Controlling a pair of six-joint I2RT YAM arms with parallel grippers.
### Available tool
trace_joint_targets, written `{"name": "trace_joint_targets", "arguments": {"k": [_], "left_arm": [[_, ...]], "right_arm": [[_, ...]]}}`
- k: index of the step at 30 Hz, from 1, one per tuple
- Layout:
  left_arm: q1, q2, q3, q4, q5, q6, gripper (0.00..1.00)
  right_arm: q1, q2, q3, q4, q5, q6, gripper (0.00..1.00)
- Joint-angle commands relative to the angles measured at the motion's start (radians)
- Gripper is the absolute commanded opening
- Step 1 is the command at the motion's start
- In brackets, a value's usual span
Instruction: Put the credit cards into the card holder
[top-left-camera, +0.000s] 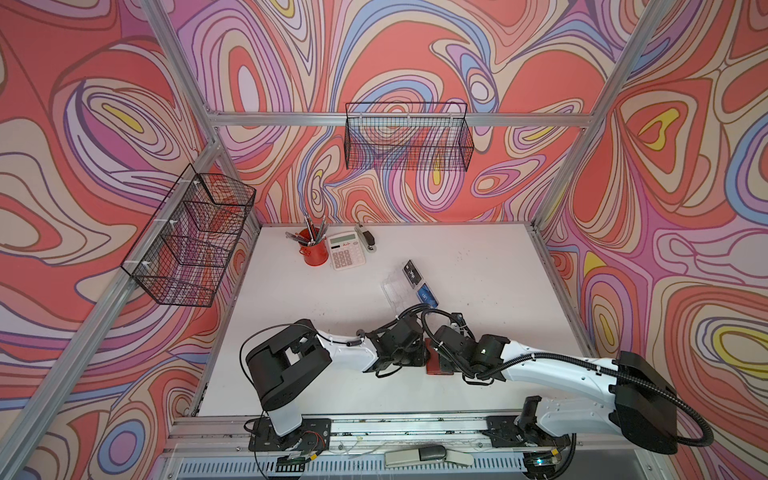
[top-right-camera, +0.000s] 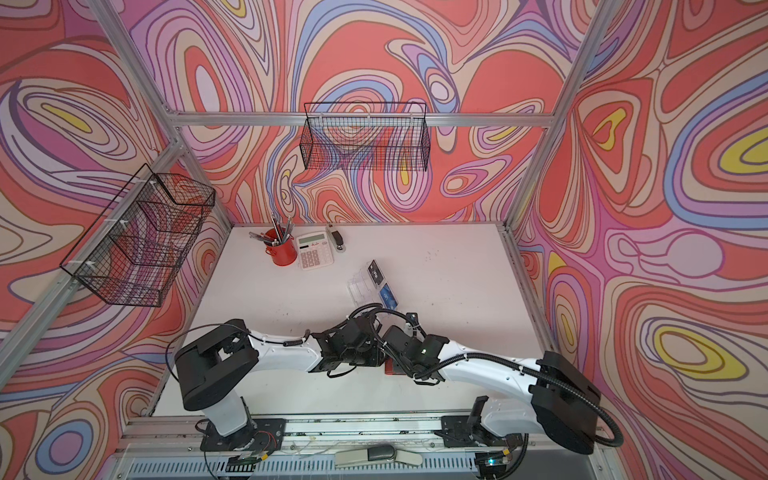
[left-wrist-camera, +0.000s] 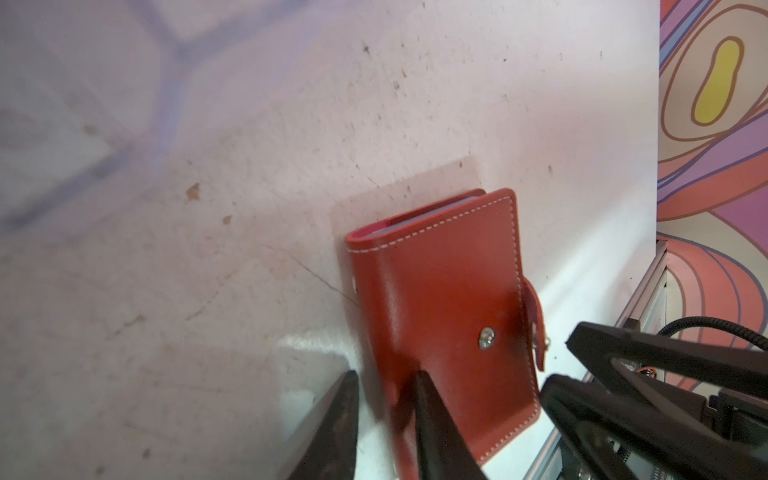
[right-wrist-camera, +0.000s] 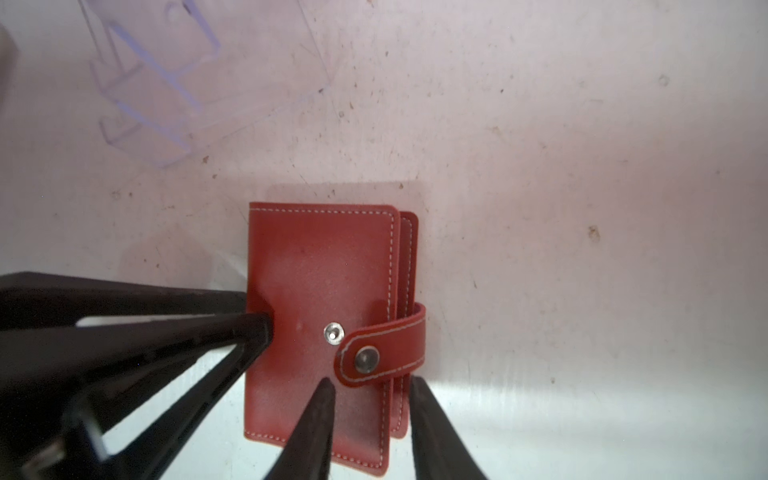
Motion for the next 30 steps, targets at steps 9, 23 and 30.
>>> {"name": "trace_joint_targets", "arguments": {"k": [9, 23, 30], "left_arm": [[0.006, 0.041, -0.02, -0.029, 0.033, 0.021, 0.31], [0.005, 0.022, -0.038, -0.019, 0.027, 0.018, 0.3], [0.006, 0.021, -0.043, -0.018, 0.023, 0.016, 0.29]], "right_arm": [[0.006, 0.038, 0.04, 0.004, 0.041, -0.005, 0.25], [0.006, 0.065, 0.037, -0.003, 0.064, -0.002, 0.09], [0.007, 0.065, 0.035, -0.021, 0.075, 0.007, 0.21]]}}
